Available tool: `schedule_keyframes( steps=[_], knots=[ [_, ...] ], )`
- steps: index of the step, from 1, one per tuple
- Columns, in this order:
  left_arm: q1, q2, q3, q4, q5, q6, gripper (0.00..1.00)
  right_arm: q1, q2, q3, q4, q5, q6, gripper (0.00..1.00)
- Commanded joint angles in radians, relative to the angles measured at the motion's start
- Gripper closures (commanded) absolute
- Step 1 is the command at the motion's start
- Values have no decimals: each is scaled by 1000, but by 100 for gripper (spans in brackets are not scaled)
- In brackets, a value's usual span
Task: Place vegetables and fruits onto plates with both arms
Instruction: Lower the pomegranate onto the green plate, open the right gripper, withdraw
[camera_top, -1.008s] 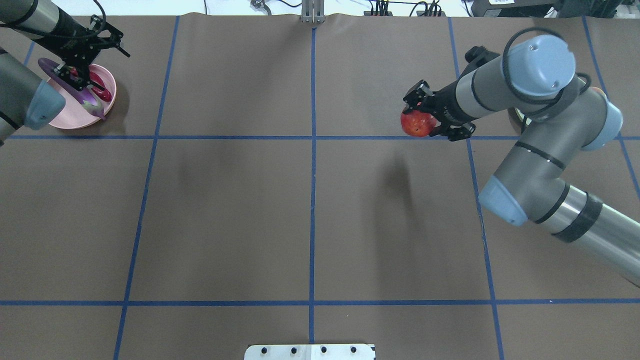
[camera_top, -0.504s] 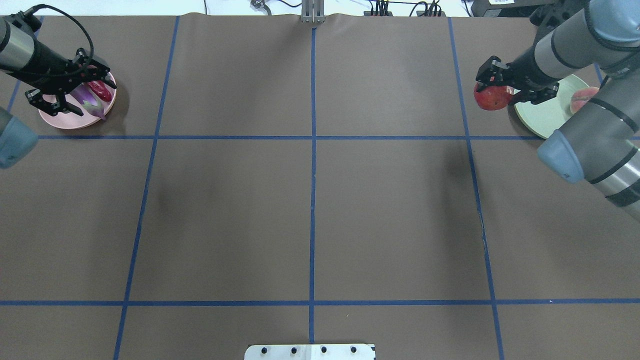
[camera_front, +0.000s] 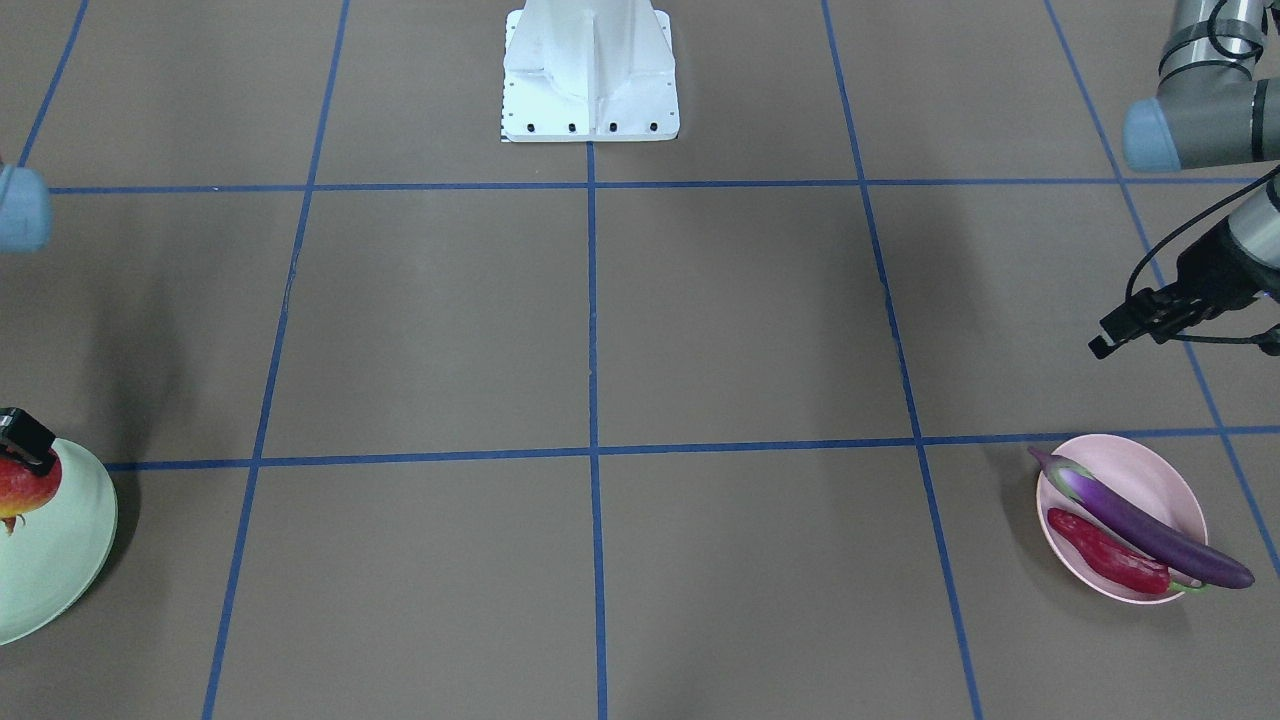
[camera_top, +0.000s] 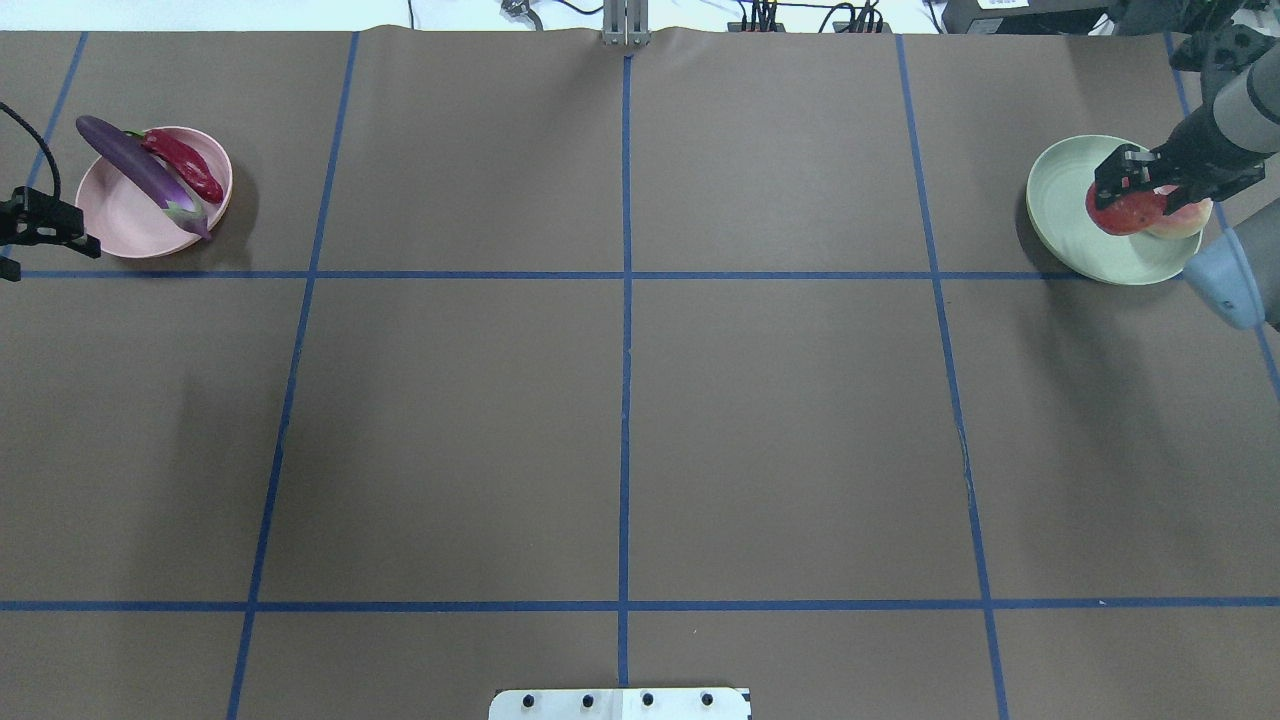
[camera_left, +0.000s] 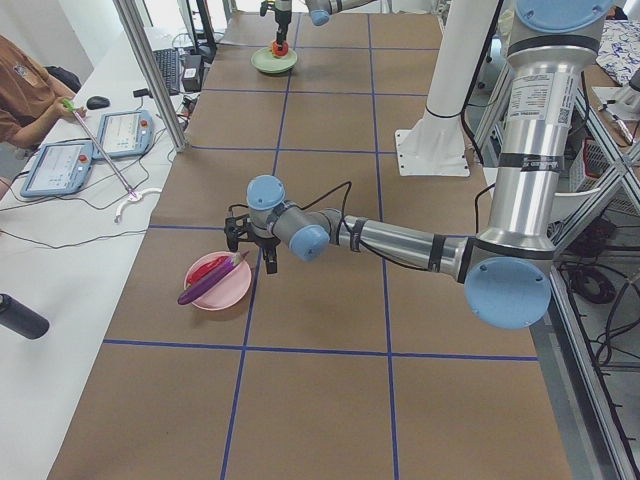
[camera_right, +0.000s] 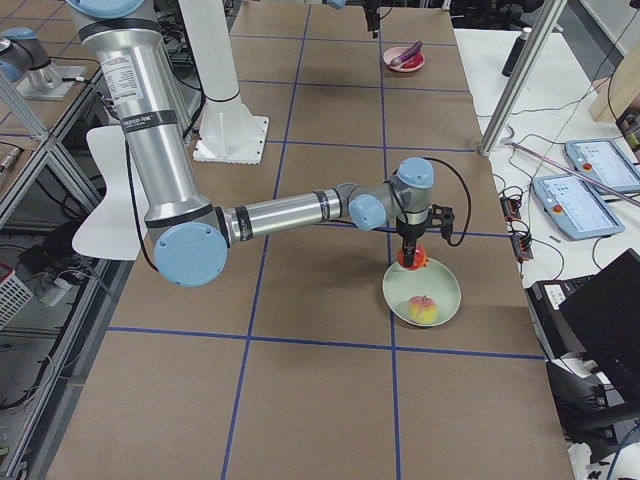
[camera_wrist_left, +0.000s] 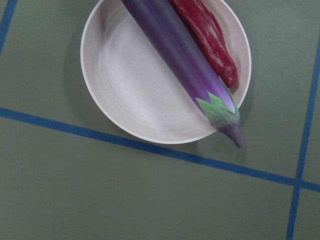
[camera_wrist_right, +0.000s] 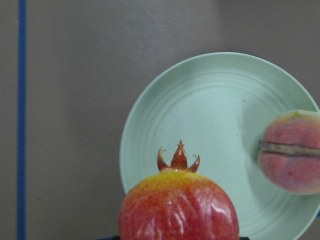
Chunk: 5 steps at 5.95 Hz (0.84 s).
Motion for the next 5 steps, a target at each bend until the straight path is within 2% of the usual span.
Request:
schedule_keyframes(
  steps=[1,3,4,5],
  knots=[
    [-39,77,-71,2,-2,98,0,4,6,-88,4,21,-67,100],
    [-41,85,-141,86,-2,96,0,0,51,-123,4,39,-66,100],
    [-39,117,-171,102,0,98,0,0,49,-111,5,41,-60,4],
    [-39,126,-183,100,0,98,0,1,46,-107,7,56,-67,0]
  ],
)
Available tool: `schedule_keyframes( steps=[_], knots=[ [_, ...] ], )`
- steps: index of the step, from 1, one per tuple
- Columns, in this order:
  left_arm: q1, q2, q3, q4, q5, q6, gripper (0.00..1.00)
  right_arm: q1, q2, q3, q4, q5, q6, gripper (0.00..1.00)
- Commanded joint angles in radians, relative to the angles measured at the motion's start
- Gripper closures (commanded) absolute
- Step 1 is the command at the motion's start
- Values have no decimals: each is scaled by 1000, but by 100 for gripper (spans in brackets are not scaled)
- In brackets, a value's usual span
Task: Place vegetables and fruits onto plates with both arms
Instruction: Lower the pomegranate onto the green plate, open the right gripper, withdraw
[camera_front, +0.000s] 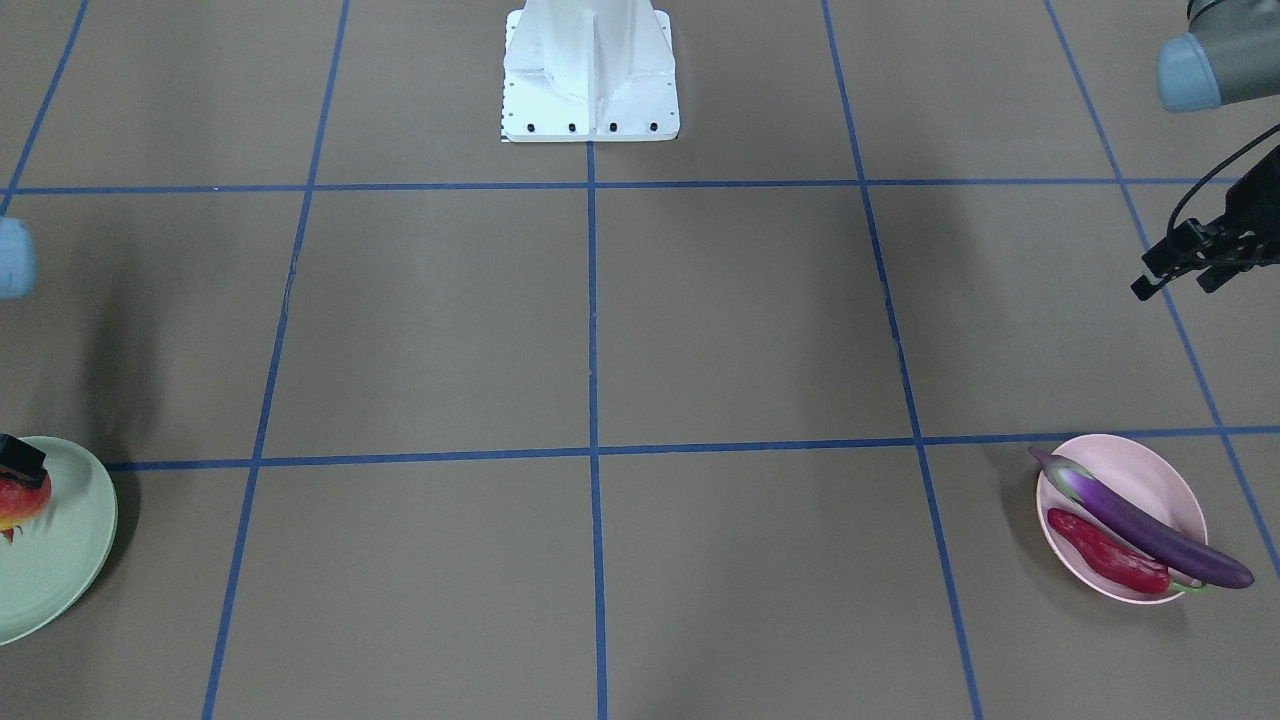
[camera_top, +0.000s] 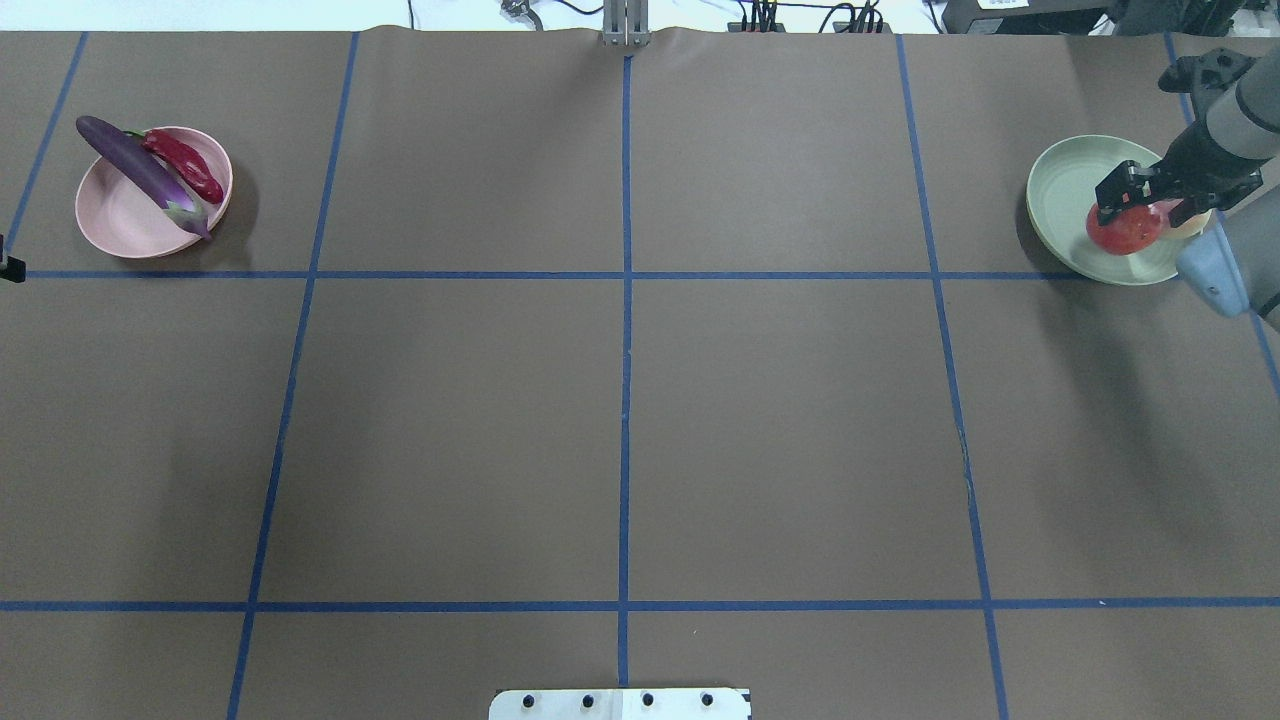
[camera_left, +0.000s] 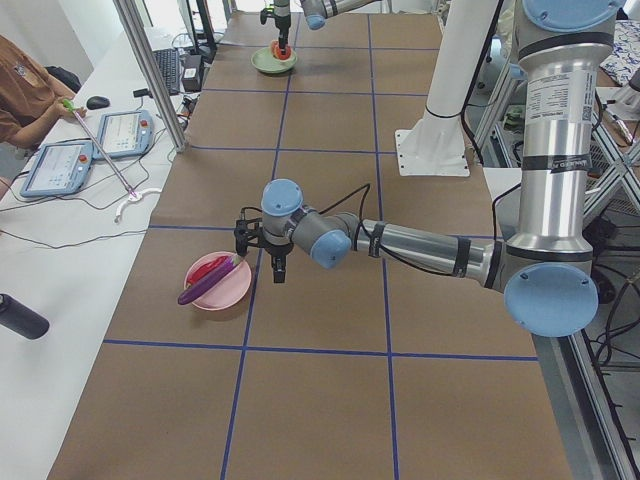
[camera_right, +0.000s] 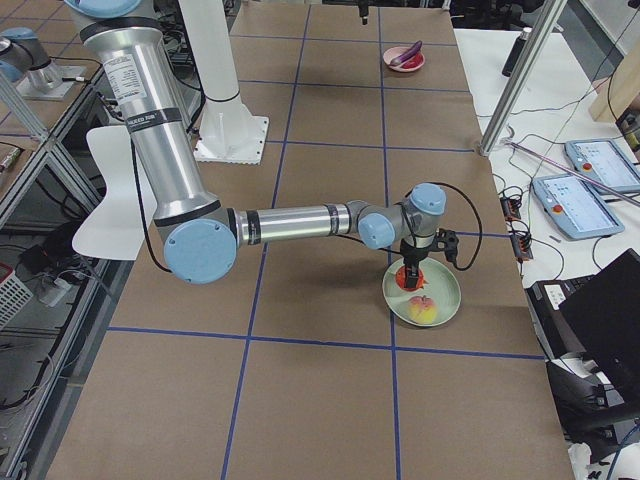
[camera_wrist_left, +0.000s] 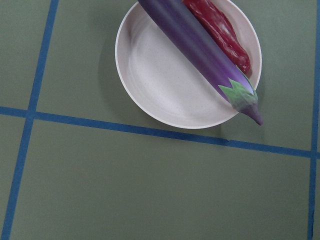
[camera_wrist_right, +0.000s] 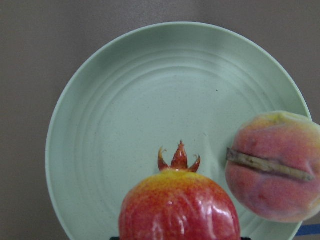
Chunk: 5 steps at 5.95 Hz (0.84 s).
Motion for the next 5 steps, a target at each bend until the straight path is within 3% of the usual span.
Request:
schedule_keyframes(
  steps=[1,2,5],
  knots=[
    [0,26,-23,7,2,4,0,23,-18,50,0,55,-8,0],
    [0,55,-22,7,3,57,0,75,-88,107,5,125,-25,0],
    [-1,107,-2,16,1,137,0,226,-362,355,-5,178,-197,0]
  ],
)
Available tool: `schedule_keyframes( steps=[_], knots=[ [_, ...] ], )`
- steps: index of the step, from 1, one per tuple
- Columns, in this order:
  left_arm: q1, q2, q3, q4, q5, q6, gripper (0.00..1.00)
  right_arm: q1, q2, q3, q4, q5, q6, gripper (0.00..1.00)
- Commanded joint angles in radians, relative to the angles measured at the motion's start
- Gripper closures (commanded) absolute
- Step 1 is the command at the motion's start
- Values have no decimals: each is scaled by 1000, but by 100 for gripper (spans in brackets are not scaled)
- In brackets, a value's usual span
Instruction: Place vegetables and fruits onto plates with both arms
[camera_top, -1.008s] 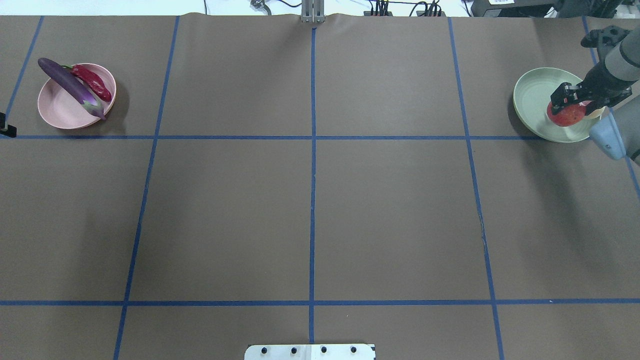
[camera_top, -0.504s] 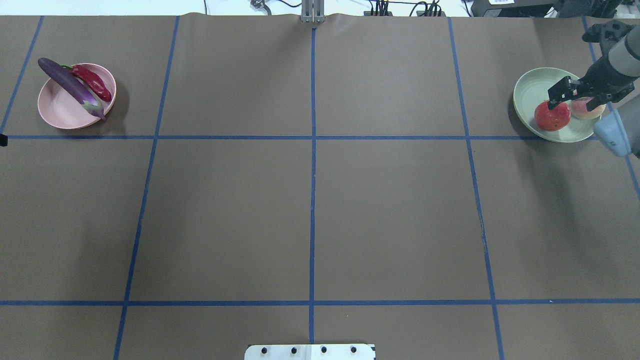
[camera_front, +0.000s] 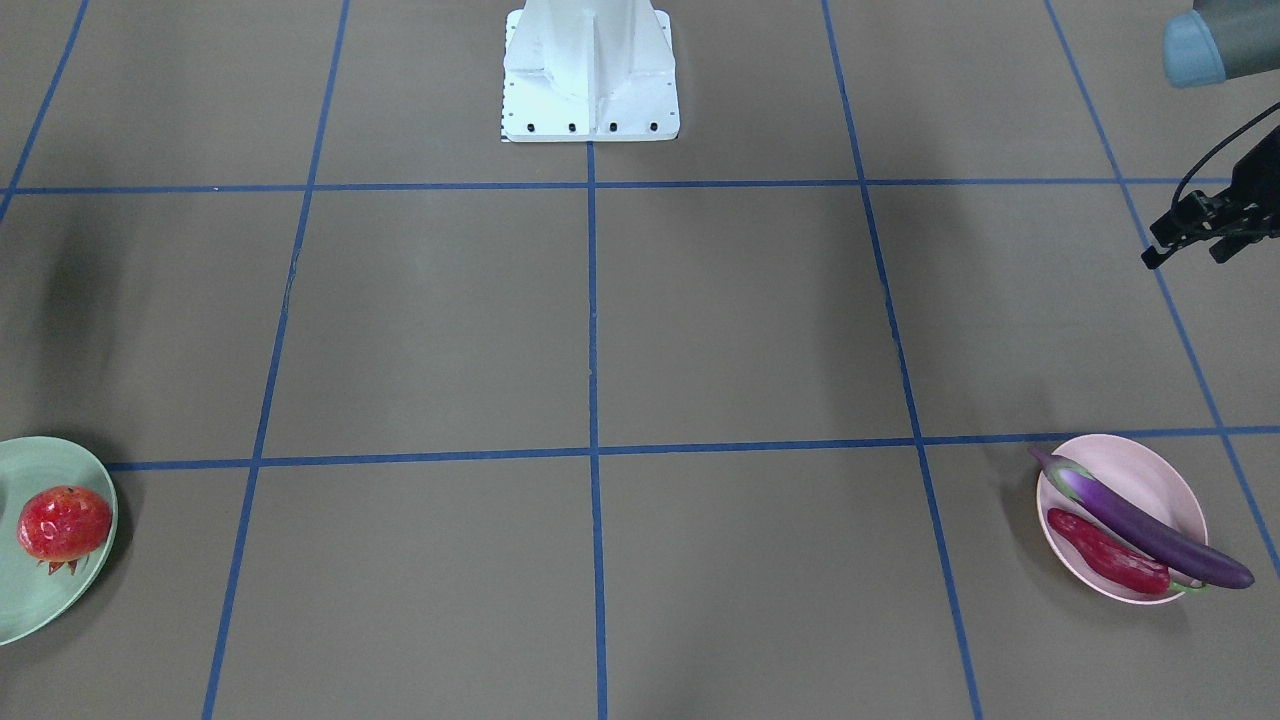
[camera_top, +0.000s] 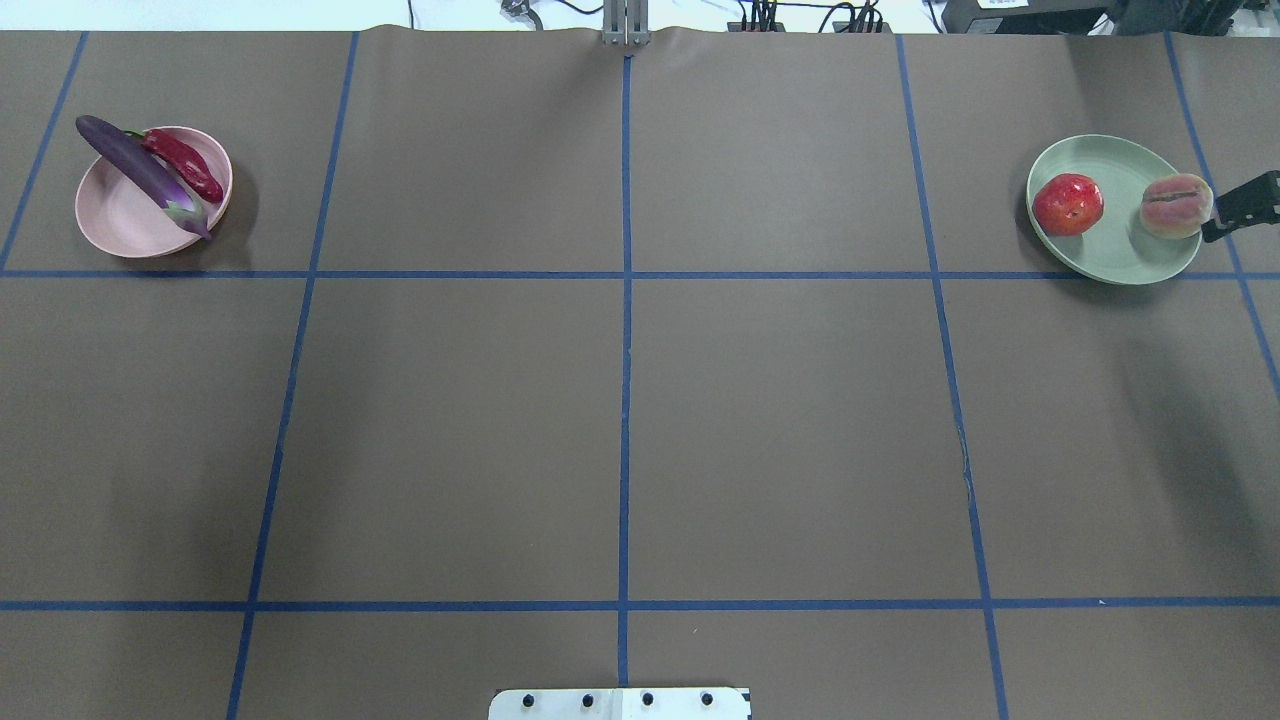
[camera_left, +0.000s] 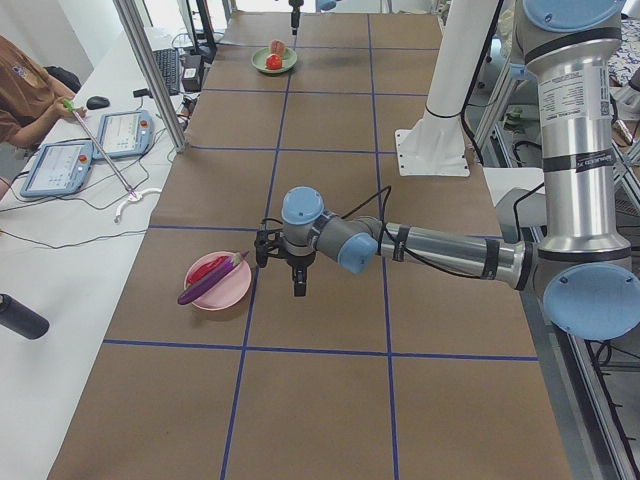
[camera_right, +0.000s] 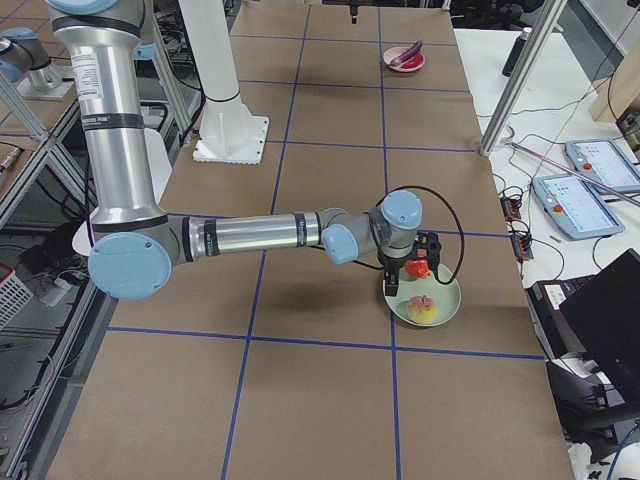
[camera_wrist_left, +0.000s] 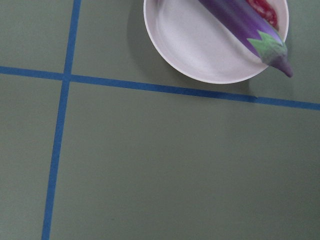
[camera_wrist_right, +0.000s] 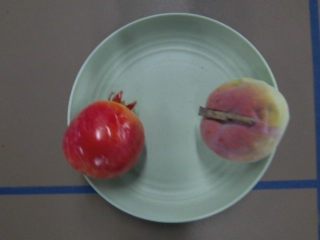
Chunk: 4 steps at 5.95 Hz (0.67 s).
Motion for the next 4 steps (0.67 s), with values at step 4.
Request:
schedule_keyframes(
  steps=[4],
  knots=[
    [-181,16,2,282,-14,418,0,99,-154,49,-71,45,-260,0]
  ],
)
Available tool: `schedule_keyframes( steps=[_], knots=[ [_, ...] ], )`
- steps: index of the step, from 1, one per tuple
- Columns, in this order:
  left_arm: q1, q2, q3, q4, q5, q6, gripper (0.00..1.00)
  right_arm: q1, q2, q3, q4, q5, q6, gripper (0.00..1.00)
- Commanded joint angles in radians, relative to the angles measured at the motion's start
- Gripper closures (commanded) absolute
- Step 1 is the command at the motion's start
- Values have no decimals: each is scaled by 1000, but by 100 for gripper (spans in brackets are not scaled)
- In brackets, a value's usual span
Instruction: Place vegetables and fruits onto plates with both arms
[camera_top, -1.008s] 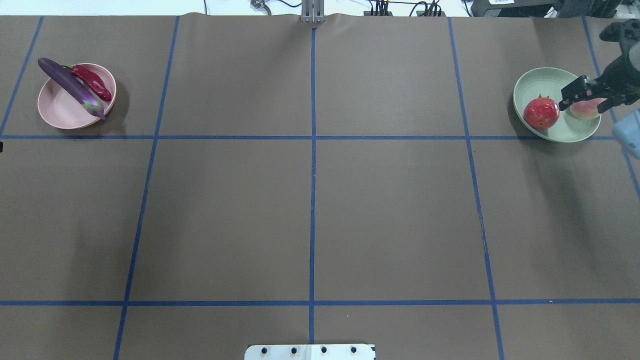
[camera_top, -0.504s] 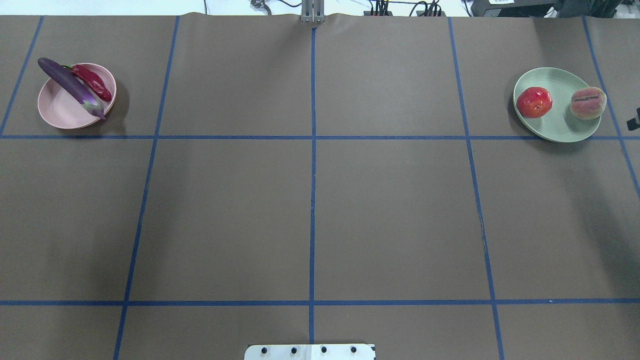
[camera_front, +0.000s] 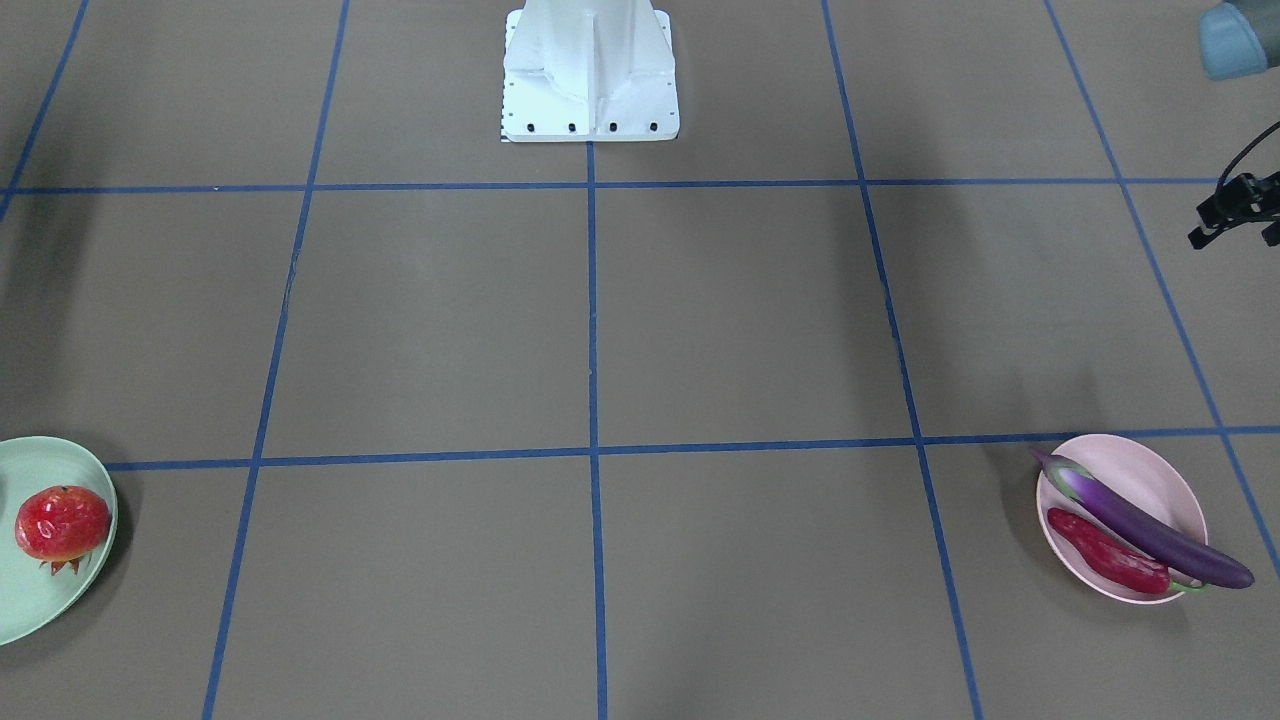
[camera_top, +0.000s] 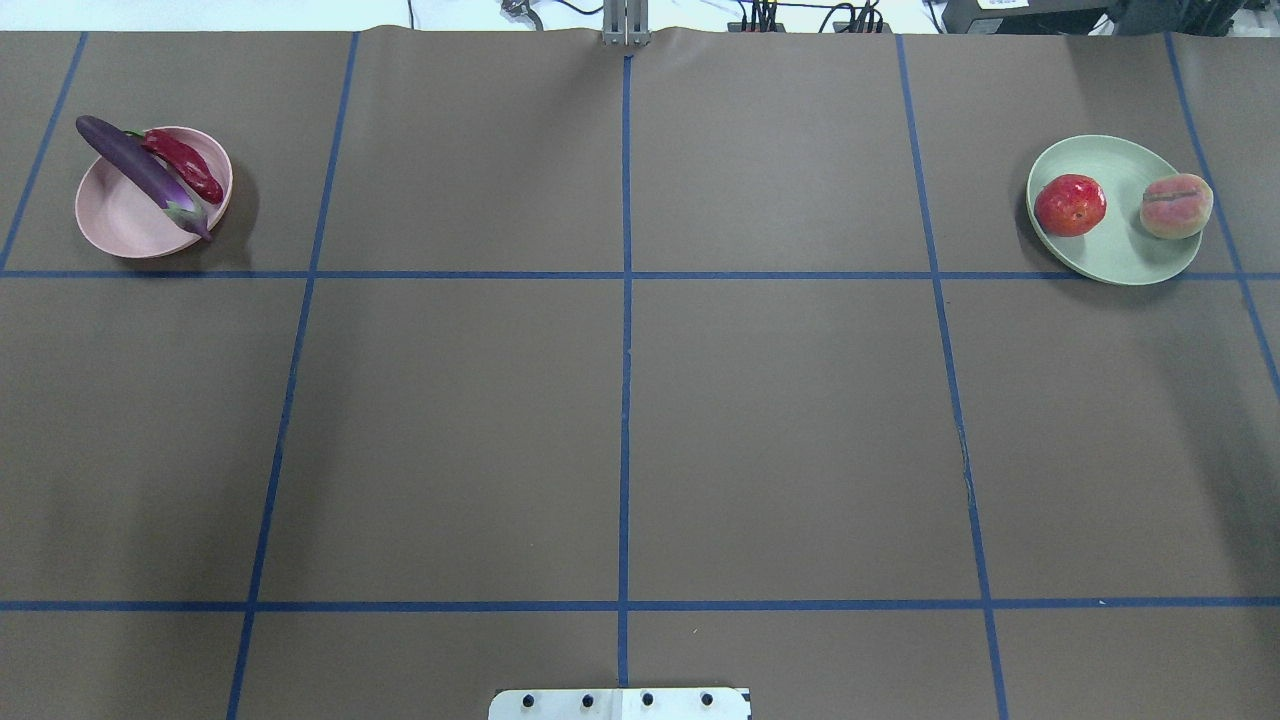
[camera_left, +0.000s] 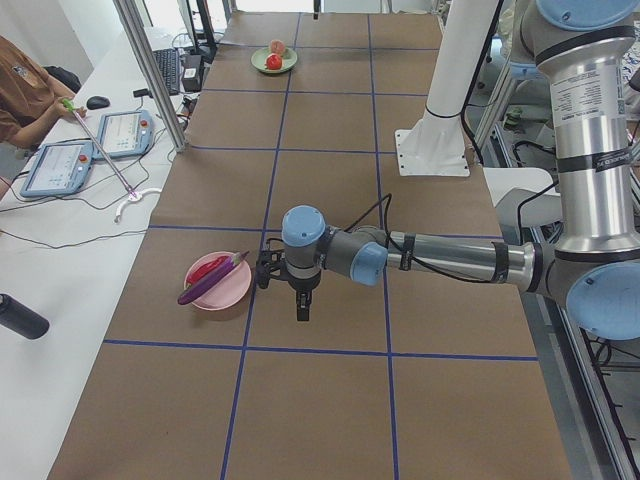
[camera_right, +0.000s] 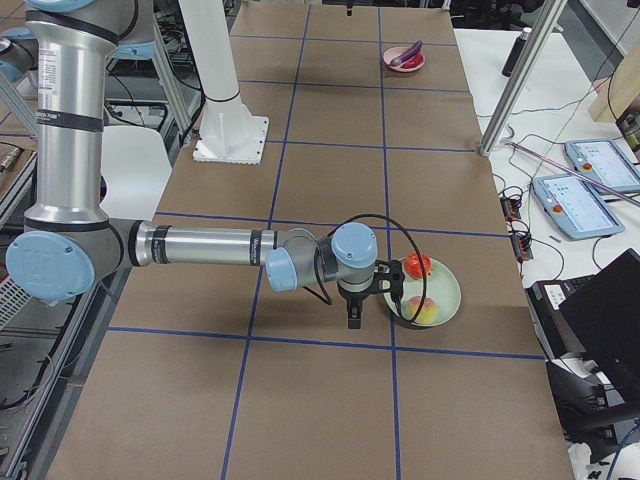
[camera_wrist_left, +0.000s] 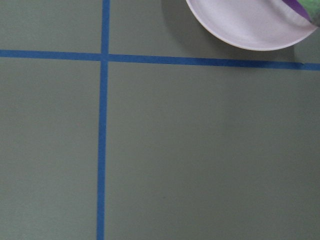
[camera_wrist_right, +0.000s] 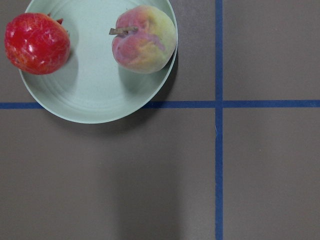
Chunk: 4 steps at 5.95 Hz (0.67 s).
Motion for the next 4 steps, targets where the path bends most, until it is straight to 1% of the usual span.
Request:
schedule_keyframes(
  steps=[1,2,4],
  knots=[
    [-50,-6,-1,96,2,83,0,4,6,-6,-112,-6,-129,0],
    [-50,-4,2,98,0,76,0,18,18,-4,-163,-16,-189,0],
    [-51,9,-8,92,-1,65,0,37,24,-3,-170,-8,-188,0]
  ],
)
